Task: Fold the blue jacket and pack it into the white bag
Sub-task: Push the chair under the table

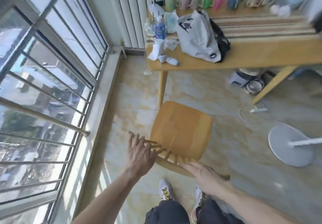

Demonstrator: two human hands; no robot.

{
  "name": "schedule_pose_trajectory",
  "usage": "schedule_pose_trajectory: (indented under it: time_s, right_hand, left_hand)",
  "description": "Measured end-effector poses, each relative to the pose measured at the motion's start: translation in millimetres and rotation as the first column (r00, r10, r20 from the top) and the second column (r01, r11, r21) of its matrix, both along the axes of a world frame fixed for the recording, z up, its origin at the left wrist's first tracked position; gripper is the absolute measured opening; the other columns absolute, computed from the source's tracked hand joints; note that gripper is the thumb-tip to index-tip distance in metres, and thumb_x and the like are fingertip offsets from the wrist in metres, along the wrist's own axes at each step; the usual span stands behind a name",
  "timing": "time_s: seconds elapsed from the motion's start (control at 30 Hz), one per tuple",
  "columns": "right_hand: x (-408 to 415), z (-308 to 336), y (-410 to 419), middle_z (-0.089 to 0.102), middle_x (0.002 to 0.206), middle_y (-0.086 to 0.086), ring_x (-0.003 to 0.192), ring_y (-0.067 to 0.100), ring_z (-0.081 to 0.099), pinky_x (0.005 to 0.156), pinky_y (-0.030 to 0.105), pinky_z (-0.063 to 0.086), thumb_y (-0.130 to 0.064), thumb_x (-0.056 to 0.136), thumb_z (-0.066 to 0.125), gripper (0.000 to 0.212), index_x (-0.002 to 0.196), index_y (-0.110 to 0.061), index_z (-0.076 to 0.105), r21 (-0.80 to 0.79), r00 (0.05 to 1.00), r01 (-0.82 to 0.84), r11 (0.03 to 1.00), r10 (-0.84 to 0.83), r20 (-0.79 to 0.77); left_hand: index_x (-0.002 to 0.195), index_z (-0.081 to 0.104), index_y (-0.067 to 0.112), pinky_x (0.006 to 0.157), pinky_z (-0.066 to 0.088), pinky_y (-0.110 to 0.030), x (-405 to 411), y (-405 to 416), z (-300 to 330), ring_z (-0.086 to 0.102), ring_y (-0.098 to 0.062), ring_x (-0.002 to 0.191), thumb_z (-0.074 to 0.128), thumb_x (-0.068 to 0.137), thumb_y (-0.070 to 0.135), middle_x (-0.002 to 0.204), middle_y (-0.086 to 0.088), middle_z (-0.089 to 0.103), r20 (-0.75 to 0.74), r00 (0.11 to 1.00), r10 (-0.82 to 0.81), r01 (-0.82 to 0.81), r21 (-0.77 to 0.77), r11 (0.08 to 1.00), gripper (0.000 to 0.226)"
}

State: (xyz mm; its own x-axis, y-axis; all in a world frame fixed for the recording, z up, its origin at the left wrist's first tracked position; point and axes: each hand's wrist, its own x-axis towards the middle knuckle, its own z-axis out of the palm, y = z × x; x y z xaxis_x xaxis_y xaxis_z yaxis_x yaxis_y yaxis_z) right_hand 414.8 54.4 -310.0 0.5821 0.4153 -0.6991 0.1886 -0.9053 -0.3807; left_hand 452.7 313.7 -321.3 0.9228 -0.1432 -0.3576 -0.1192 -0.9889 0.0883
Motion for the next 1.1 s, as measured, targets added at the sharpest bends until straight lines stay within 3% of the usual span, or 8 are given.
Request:
schedule_pose_trajectory:
  time_s: [0.23,0.4,0.5,0.57,0.7,0.87,0.93,1.1]
  right_hand:
    - [2,4,-75,0.045,0.149,0.001,0.081,0.016,0.063,0.052,0.020,0.041,0.020,0.082,0.039,0.093,0.147,-0.047,0.036,-0.134,0.996,0.082,0.988,-0.075,0.053]
    - [-5,-4,-81,0.051,0.152,-0.004,0.130,0.020,0.056,0.109,0.037,0.039,-0.046,0.093,0.053,0.045,0.138,-0.042,0.054,-0.134,0.967,0.249,0.959,-0.240,0.084]
    - [-13,-19,-96,0.071,0.125,-0.004,0.124,0.018,0.059,0.123,0.040,0.019,-0.073,0.093,0.006,0.084,0.115,-0.030,0.074,-0.277,0.894,0.404,0.872,-0.313,0.320]
    - [-13,-28,-109,0.075,0.106,0.000,0.112,0.023,0.063,0.117,0.042,0.027,-0.063,0.091,0.009,0.080,0.097,-0.025,0.079,-0.285,0.805,0.535,0.795,-0.377,0.459]
    - [-4,-32,-128,0.075,0.109,0.004,0.106,0.030,0.066,0.089,0.033,0.051,-0.024,0.089,0.061,0.020,0.099,-0.023,0.078,-0.064,0.431,0.900,0.431,-0.858,0.279]
    - [0,-41,-144,0.069,0.103,0.021,0.087,0.031,0.066,0.071,0.041,0.059,0.004,0.079,0.073,0.025,0.103,0.000,0.069,-0.004,-0.401,0.909,-0.416,-0.873,-0.279]
    - [1,-39,-145,0.067,0.097,0.022,0.087,0.033,0.064,0.065,0.038,0.055,0.008,0.081,0.067,0.021,0.102,0.007,0.066,-0.085,-0.505,0.851,-0.518,-0.764,-0.402]
    - [18,-25,-160,0.056,0.108,0.018,0.091,0.028,0.058,0.070,0.042,0.052,0.018,0.087,0.052,0.037,0.122,0.005,0.052,-0.226,-0.548,0.814,-0.534,-0.579,-0.604]
  left_hand:
    - [0.103,0.078,0.028,0.106,0.038,-0.051,-8,-48,-18,0.070,-0.031,0.093,0.030,0.094,0.060,0.092,-0.006,0.077,-0.025,0.992,-0.120,0.119,-0.030,0.992,0.059]
    - [0.088,0.078,0.016,0.091,0.047,-0.048,-6,-48,-26,0.064,-0.034,0.099,0.029,0.086,0.056,0.098,-0.012,0.071,-0.079,0.996,0.036,-0.039,-0.039,0.998,0.063]
    - [0.097,0.074,0.009,0.083,0.053,-0.045,0,-45,-28,0.057,-0.039,0.110,0.032,0.088,0.048,0.115,-0.018,0.065,-0.090,0.985,0.148,-0.156,-0.093,0.983,0.058]
    - [0.111,0.071,0.008,0.088,0.051,-0.043,8,-46,-27,0.058,-0.041,0.111,0.051,0.090,0.036,0.122,-0.022,0.062,-0.128,0.951,0.281,-0.298,-0.140,0.944,0.040]
    - [0.139,0.051,0.011,0.082,0.051,-0.039,23,-49,-24,0.060,-0.037,0.110,0.065,0.083,0.013,0.116,-0.017,0.062,-0.334,0.700,0.632,-0.714,-0.281,0.642,0.058]
    - [0.117,0.057,-0.003,0.049,0.048,-0.030,31,-51,-40,0.061,-0.028,0.062,0.068,0.076,0.003,0.084,-0.019,0.063,-0.733,0.084,0.675,-0.962,-0.236,-0.137,0.042]
    - [0.093,0.050,0.002,0.044,0.052,-0.029,30,-57,-37,0.061,-0.023,0.048,0.054,0.089,-0.006,0.070,-0.017,0.058,-0.856,-0.006,0.517,-0.931,-0.184,-0.316,0.010]
    - [0.107,0.042,0.004,0.070,0.054,-0.044,39,-61,-35,0.051,-0.023,0.076,0.042,0.086,-0.019,0.105,-0.010,0.040,-0.921,0.023,0.389,-0.916,-0.176,-0.361,0.031]
